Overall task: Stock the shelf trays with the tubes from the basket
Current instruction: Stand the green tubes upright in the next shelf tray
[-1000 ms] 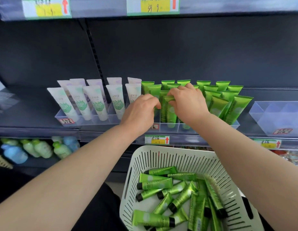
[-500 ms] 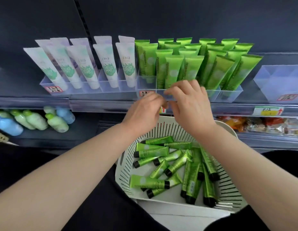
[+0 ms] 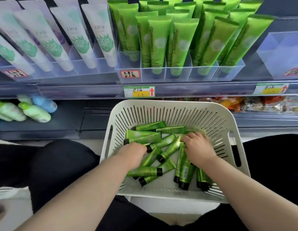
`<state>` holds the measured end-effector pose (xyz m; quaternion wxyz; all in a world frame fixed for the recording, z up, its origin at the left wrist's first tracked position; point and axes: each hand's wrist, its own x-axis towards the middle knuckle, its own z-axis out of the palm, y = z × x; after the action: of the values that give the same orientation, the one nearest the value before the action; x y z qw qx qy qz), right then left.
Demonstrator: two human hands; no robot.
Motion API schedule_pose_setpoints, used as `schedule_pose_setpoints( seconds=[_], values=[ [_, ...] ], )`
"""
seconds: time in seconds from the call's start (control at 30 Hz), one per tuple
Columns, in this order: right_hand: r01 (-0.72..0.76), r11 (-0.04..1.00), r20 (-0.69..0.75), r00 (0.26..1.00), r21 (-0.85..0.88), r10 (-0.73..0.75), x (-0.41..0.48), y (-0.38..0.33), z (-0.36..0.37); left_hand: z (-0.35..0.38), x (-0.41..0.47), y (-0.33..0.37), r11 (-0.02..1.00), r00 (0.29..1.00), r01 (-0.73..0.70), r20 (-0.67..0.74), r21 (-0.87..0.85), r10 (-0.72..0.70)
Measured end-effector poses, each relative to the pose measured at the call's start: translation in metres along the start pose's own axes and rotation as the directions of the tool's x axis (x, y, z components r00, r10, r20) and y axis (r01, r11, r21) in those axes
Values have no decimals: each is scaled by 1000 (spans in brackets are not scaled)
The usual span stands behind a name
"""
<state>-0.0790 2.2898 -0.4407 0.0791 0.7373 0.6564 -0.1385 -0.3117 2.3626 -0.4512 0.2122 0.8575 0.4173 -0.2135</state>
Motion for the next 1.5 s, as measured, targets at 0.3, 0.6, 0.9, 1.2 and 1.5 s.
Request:
schedule_pose_setpoints(
  seconds=[0.3, 0.6, 0.9, 1.2, 1.5],
  values=[
    [-159, 987, 217, 964, 19, 151, 3, 7, 24, 4, -2, 4, 992, 959, 2, 281, 126, -38],
    [-179, 964, 223, 966, 195, 134, 2, 8, 18, 3, 0, 1, 997, 953, 79, 293, 25, -82],
    [-107, 954, 323, 946, 281, 12, 2, 15, -20, -12, 4, -1, 829, 981, 67, -115, -556, -156],
    [113, 915, -256, 967, 387, -11, -11, 4, -91, -64, -22, 16, 804, 847, -133, -487, -580, -211],
    [342, 902, -592, 796, 265, -128, -17, -23, -191, -179, -64, 24, 842, 589, -371, -800, -392, -113]
  ],
)
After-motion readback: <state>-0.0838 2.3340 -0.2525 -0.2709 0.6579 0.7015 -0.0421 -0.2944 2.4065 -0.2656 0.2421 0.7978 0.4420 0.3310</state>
